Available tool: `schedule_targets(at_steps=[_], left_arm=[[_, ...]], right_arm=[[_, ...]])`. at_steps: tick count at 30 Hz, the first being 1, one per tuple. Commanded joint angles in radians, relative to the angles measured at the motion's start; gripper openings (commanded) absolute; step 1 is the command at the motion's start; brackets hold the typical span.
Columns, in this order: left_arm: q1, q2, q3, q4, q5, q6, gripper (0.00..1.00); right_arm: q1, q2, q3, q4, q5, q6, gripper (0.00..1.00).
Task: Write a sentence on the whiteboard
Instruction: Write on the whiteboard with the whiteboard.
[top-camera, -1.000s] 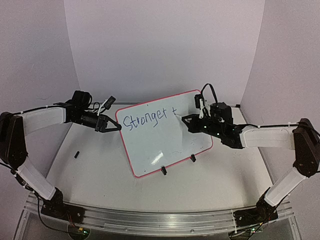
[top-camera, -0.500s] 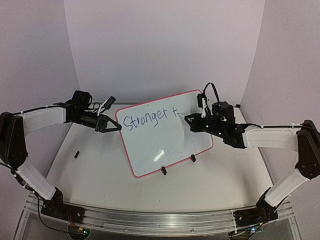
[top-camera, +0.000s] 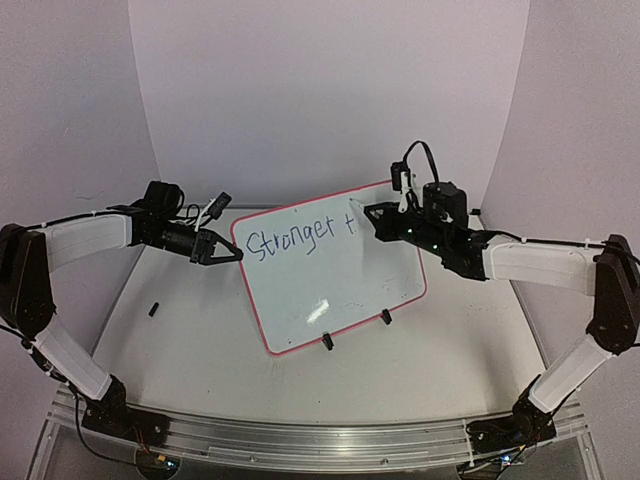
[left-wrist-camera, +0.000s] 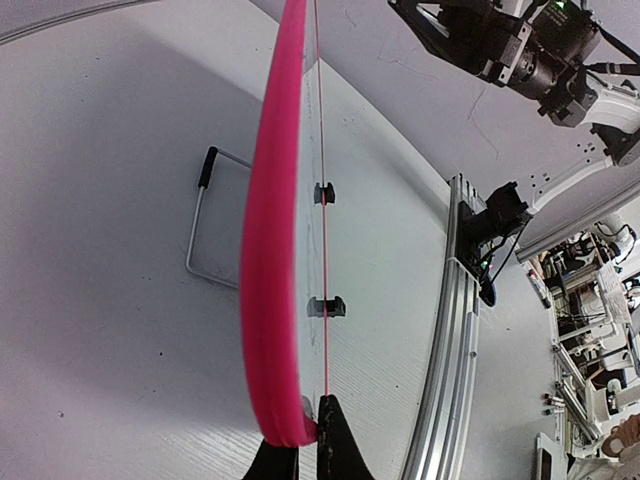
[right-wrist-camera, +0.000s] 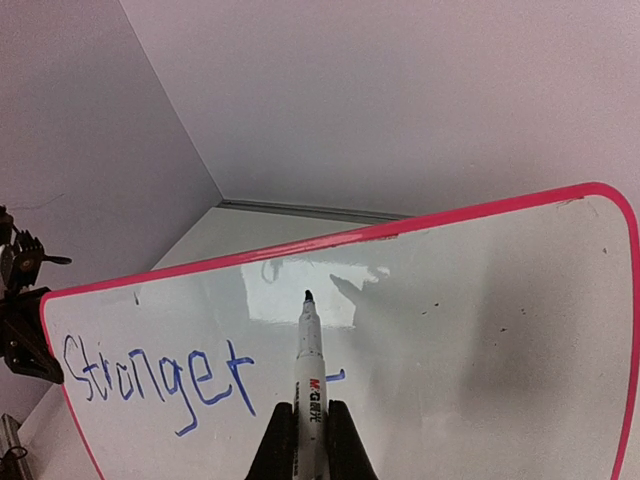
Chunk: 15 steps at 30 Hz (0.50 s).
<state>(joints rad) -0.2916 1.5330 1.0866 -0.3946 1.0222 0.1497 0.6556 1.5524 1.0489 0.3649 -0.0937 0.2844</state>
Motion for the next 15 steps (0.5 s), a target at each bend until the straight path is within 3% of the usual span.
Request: schedule_targets(at_steps=[1, 15], left_arm=[[-0.004, 0.011, 0.045, 0.025, -0.024, 0.062, 0.00], [-0.004, 0.012, 0.044, 0.025, -0.022, 0.062, 0.00]], right_arm=[[-0.004, 0.040, 0.043, -0.003, 0.018, -0.018, 0.00], [-0.005, 0.005, -0.061, -0.003, 0.036, 0.024, 0.00]])
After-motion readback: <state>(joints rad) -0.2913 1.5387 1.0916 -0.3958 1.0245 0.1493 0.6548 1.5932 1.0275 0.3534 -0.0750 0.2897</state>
